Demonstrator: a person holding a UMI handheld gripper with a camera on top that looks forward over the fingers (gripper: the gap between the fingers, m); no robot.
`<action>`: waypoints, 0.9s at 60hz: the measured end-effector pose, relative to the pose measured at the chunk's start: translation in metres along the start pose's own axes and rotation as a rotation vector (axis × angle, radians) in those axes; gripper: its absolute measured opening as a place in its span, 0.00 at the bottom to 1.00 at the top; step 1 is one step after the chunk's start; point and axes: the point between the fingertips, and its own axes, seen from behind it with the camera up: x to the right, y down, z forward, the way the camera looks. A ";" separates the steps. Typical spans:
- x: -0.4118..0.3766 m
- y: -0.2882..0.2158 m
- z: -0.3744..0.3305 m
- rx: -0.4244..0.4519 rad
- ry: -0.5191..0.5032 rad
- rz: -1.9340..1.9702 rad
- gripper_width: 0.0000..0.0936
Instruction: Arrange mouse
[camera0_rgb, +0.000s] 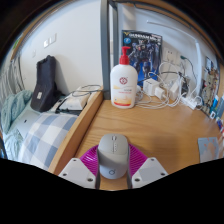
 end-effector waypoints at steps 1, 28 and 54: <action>0.000 0.001 0.000 -0.002 -0.004 -0.002 0.38; 0.035 -0.073 -0.055 0.068 -0.074 -0.071 0.37; 0.299 -0.166 -0.208 0.285 0.144 -0.047 0.37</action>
